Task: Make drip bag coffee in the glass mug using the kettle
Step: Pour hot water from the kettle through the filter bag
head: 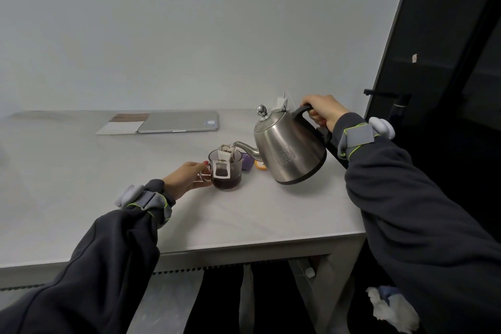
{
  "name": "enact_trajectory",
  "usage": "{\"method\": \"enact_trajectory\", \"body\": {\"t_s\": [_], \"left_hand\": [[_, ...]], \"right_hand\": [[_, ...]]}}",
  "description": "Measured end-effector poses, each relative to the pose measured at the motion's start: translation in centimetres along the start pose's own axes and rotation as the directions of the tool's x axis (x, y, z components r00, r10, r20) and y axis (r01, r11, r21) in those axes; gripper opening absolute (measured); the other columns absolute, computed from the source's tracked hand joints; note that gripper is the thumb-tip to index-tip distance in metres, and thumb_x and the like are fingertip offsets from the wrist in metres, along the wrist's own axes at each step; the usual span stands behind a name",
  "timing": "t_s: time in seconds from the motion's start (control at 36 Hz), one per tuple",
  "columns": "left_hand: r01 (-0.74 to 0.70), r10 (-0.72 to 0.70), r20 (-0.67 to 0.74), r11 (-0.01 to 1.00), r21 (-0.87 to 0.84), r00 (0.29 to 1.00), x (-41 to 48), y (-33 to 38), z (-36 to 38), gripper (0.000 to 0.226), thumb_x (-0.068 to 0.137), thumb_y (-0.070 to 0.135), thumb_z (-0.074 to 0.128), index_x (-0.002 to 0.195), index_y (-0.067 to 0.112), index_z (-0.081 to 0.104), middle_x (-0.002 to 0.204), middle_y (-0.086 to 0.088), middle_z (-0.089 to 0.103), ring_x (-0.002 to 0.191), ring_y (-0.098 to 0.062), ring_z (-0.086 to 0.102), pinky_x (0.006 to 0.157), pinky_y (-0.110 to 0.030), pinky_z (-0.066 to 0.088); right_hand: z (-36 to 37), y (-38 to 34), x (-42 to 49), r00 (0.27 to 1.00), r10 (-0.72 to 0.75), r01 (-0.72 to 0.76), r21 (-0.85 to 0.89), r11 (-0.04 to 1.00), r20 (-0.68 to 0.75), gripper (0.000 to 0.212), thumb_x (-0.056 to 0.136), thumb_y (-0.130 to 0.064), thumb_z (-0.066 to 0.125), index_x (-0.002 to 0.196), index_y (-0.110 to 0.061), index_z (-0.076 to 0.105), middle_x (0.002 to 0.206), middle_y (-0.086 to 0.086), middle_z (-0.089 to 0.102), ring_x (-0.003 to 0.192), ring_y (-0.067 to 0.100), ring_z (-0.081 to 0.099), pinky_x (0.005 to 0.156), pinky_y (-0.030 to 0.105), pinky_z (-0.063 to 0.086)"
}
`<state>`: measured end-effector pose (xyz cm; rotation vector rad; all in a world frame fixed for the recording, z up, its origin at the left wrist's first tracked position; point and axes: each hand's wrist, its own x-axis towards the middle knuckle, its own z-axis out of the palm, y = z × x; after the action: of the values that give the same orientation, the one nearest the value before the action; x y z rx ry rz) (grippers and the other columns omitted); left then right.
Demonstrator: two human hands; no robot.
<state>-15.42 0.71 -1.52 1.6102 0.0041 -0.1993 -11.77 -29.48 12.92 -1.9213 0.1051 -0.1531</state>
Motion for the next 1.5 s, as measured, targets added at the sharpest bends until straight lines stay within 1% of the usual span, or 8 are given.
{"method": "enact_trajectory", "body": {"t_s": [0.19,0.33,0.69,0.92,1.08,1.25,1.39,1.5], "left_hand": [[-0.006,0.006,0.002,1.000,-0.014,1.000,0.0,0.0,0.0,0.030,0.102,0.018,0.037,0.099,-0.002,0.058,0.090,-0.010,0.060,0.080,-0.019,0.060,0.067,-0.018,0.056],[-0.007,0.007,0.006,1.000,-0.012,1.000,0.0,-0.1,-0.2,0.030,0.102,0.018,0.037,0.099,-0.001,0.059,0.089,-0.010,0.060,0.081,-0.019,0.059,0.067,-0.018,0.057],[0.005,-0.005,-0.016,1.000,0.019,1.000,0.0,-0.1,-0.3,0.030,0.101,0.020,0.040,0.104,-0.004,0.057,0.090,-0.012,0.058,0.079,-0.020,0.057,0.066,-0.018,0.057],[-0.002,0.002,-0.012,1.000,0.014,1.000,-0.1,-0.1,-0.3,0.029,0.101,0.019,0.039,0.101,-0.004,0.058,0.089,-0.012,0.058,0.079,-0.020,0.057,0.068,-0.019,0.057],[0.005,-0.004,-0.022,0.999,0.034,1.000,-0.1,0.0,-0.2,0.030,0.101,0.020,0.040,0.088,0.002,0.060,0.084,-0.010,0.059,0.078,-0.019,0.057,0.074,-0.023,0.056],[0.002,-0.001,-0.028,0.999,0.040,1.000,-0.3,0.3,-0.1,0.032,0.101,0.019,0.040,0.078,0.005,0.057,0.076,-0.006,0.053,0.071,-0.017,0.052,0.078,-0.027,0.054],[-0.010,0.011,-0.022,0.999,0.042,1.000,-0.5,0.4,-0.1,0.032,0.101,0.019,0.039,0.077,0.005,0.056,0.078,-0.006,0.051,0.071,-0.017,0.051,0.068,-0.020,0.057],[-0.009,0.011,-0.026,0.998,0.054,1.000,-0.5,0.4,-0.1,0.035,0.101,0.021,0.039,0.071,0.008,0.052,0.076,-0.006,0.049,0.072,-0.017,0.049,0.066,-0.021,0.055]], "right_hand": [[-0.1,-0.2,-0.2,1.000,0.004,-0.004,0.001,1.000,0.000,0.028,0.079,-0.015,0.048,0.056,-0.020,0.032,0.031,-0.010,0.024,0.029,0.008,0.015,0.038,0.018,0.011],[-0.3,-0.6,-0.4,1.000,-0.001,0.002,0.011,1.000,-0.006,0.029,0.080,-0.015,0.049,0.056,-0.020,0.033,0.031,-0.010,0.024,0.027,0.008,0.013,0.035,0.011,0.010],[0.5,0.6,-0.7,1.000,0.012,-0.012,-0.004,1.000,0.017,0.030,0.080,-0.014,0.048,0.056,-0.020,0.031,0.032,-0.010,0.024,0.032,0.009,0.015,0.039,0.019,0.011],[0.3,0.3,-0.1,1.000,0.010,-0.010,0.002,1.000,0.006,0.028,0.080,-0.015,0.047,0.055,-0.018,0.034,0.032,-0.009,0.023,0.032,0.009,0.015,0.037,0.017,0.010],[0.2,0.1,-0.1,1.000,0.004,-0.004,0.008,1.000,-0.003,0.028,0.079,-0.016,0.048,0.056,-0.020,0.033,0.031,-0.010,0.024,0.030,0.009,0.014,0.037,0.014,0.010],[0.3,0.5,-0.1,1.000,0.008,-0.008,0.009,1.000,0.000,0.025,0.078,-0.016,0.048,0.057,-0.019,0.035,0.032,-0.010,0.024,0.032,0.009,0.015,0.037,0.015,0.010],[0.3,1.3,-0.4,0.999,0.034,-0.034,0.029,0.999,0.009,0.026,0.078,-0.018,0.048,0.057,-0.021,0.033,0.033,-0.010,0.023,0.034,0.010,0.014,0.040,0.019,0.010],[0.3,2.0,-0.4,0.998,0.053,-0.055,0.094,0.994,0.023,0.029,0.082,-0.017,0.047,0.057,-0.020,0.032,0.031,-0.010,0.022,0.029,0.008,0.014,0.037,0.016,0.010]]}}
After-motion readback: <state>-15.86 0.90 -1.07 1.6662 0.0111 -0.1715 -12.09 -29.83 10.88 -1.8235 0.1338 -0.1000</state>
